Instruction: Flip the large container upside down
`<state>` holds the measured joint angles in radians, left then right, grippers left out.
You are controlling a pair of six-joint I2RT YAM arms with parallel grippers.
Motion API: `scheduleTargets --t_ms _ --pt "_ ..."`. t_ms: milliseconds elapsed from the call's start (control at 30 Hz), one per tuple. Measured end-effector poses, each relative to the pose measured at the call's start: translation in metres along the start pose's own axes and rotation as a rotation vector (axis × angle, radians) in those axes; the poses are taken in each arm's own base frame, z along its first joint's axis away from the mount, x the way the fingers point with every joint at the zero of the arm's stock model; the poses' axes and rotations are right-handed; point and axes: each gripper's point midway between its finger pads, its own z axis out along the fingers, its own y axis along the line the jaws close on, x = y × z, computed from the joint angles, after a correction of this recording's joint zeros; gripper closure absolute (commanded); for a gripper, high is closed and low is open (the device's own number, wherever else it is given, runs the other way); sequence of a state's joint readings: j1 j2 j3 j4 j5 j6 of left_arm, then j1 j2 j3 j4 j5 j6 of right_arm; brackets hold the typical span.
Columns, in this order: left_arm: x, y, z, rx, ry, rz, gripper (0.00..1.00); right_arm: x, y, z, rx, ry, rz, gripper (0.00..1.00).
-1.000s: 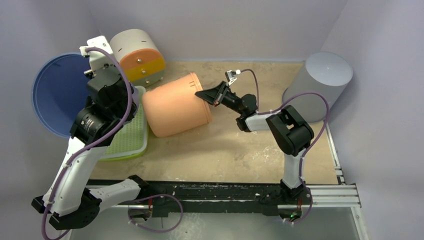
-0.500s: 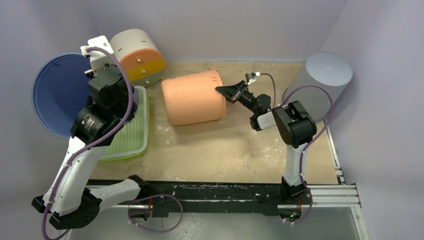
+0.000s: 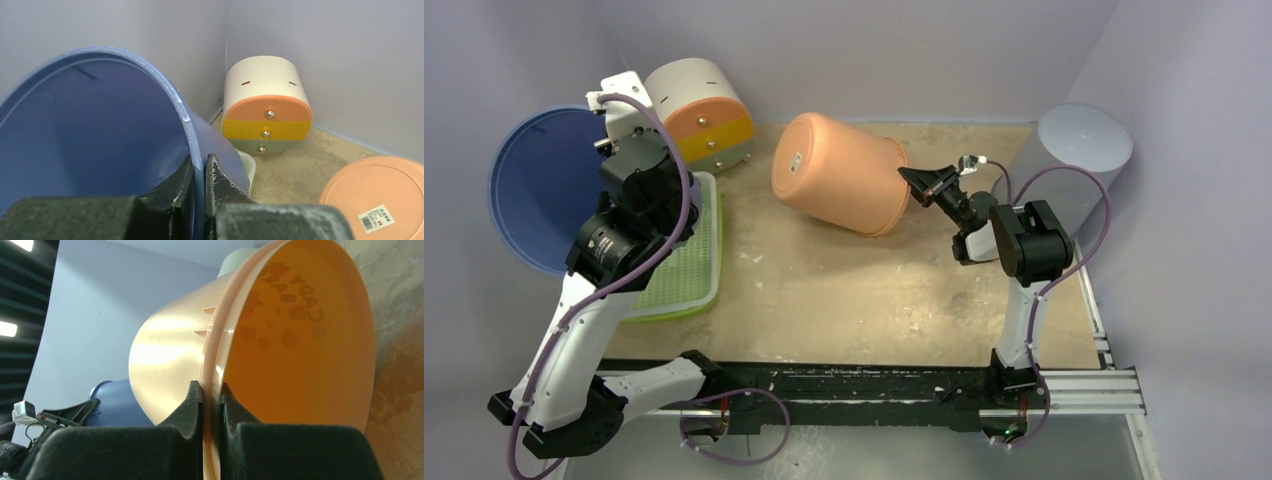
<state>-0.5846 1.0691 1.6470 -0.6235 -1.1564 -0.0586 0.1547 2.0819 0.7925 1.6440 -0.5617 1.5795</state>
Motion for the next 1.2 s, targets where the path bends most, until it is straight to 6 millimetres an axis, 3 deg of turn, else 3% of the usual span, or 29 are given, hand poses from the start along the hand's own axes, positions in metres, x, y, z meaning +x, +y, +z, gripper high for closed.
scheduleTargets --t_ms 233,367,533,667,1200 --pt "0.004 -0.002 0.001 0.0 0.004 0.009 1.0 -0.009 -0.026 -0.004 0.052 -0.042 0.036 0.9" --pt "0.007 -0.004 0.002 0.001 0.008 0.017 1.0 -0.008 -0.053 -0.01 0.105 -0.049 0.078 0.88" --pt "0.009 -0.005 0.002 0.003 0.009 0.02 1.0 0.016 -0.099 -0.031 0.212 0.001 0.109 0.86" --pt "0.011 -0.007 0.003 0.005 0.011 0.024 1.0 0.04 -0.119 -0.044 0.261 0.062 0.091 0.83" --pt "0.018 -0.02 0.007 0.028 0.02 0.04 1.0 0.044 -0.116 -0.05 0.27 0.064 0.051 0.69"
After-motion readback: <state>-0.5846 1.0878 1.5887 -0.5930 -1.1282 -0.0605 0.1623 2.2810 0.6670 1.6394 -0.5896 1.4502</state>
